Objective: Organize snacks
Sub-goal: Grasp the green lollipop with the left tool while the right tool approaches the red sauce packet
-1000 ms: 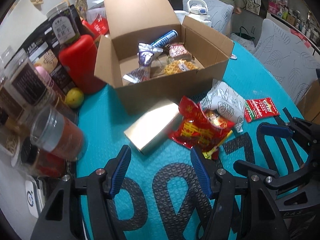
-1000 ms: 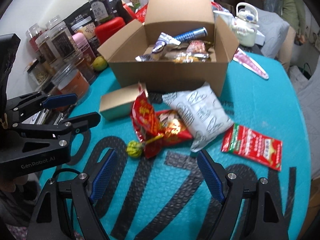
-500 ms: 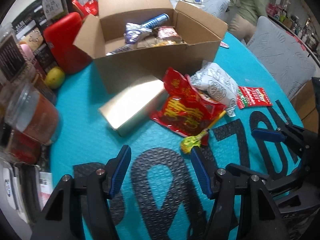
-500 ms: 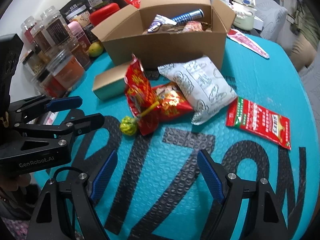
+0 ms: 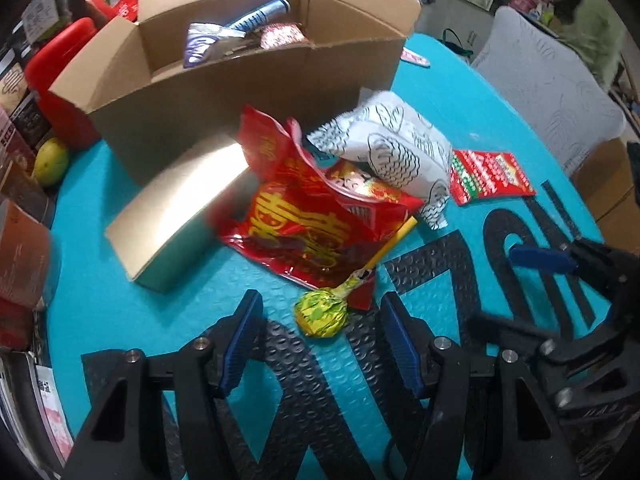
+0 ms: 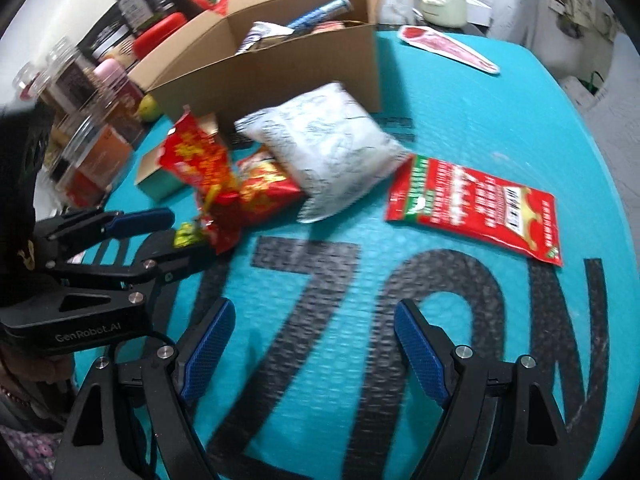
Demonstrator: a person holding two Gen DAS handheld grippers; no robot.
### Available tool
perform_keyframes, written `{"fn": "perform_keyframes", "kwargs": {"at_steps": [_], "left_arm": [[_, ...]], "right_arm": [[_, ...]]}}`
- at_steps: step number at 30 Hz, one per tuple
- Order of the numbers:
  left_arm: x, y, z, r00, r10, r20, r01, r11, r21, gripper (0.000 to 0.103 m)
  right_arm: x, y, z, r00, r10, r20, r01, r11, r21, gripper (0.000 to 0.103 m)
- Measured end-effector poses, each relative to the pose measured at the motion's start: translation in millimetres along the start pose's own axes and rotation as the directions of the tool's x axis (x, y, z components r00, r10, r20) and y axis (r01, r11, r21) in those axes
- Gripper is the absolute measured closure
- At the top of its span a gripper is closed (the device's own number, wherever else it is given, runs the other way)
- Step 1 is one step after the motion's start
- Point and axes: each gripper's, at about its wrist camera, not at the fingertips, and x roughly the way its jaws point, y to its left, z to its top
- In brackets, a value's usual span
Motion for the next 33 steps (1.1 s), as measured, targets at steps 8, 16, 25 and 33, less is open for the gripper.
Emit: {"fn": "perform_keyframes", "kwargs": {"at_steps": [8,16,25,33], "left_arm": [[-2,-10,-5,1.0,-0.002,0.02,0.001,1.0,0.01,0.078],[-22,-25,-1,0.998,-0.051,0.036,0.051,0.999,-0.004,0.078],[-15,-56,20,0.992,-0.118,0.039,0.118,0.993,0.012,0.078],[-8,-74,46,0.99,-0.117,0.076,0.117,0.993,-0.004,0.078]], "right_arm": [[-4,-20,1,1.0,0.0,0.008,-0.001,1.0,0.029,0.02],[-19,-41,2,0.999,-0.013,0.046,0.012,1.0,0.029,0.02],[-33,-58,15,0.994,-0.083,0.074,0.089,0.993,-0.079,0.02],[-21,-79,39,0.993,-0.113,0.04,0.118,0.973,-0.197,0.02]]}}
